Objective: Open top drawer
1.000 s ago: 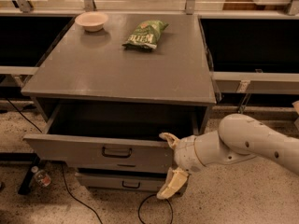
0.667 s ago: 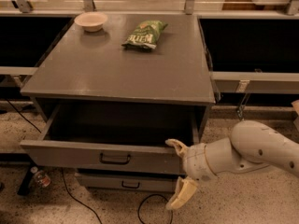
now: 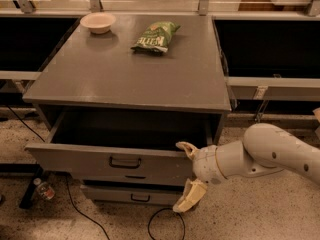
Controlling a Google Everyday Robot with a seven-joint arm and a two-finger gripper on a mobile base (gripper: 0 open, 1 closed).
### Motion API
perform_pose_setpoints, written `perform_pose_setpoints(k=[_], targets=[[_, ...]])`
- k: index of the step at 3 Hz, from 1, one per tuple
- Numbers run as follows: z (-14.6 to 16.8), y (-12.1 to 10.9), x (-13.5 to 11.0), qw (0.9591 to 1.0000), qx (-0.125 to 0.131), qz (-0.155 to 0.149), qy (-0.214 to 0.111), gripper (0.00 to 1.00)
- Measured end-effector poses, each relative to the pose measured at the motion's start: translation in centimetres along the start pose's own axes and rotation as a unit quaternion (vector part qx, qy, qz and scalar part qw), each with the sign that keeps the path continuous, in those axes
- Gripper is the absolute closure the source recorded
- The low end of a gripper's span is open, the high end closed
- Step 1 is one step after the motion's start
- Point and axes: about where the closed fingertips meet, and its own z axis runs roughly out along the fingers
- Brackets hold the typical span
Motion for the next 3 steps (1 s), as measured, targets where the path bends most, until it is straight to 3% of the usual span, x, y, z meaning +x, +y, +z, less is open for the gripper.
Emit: perform_pose_setpoints(k=[1, 2, 3], targets=[[0.0, 0.0, 0.0, 1.0000, 0.000, 0.000, 0.000, 0.00], [-0.7, 0.3, 0.0, 0.9993, 0.034, -0.011, -0.004, 0.00], [-2.6, 0.8, -0.6, 0.9941, 0.101, -0.040, -0.007, 0.00]])
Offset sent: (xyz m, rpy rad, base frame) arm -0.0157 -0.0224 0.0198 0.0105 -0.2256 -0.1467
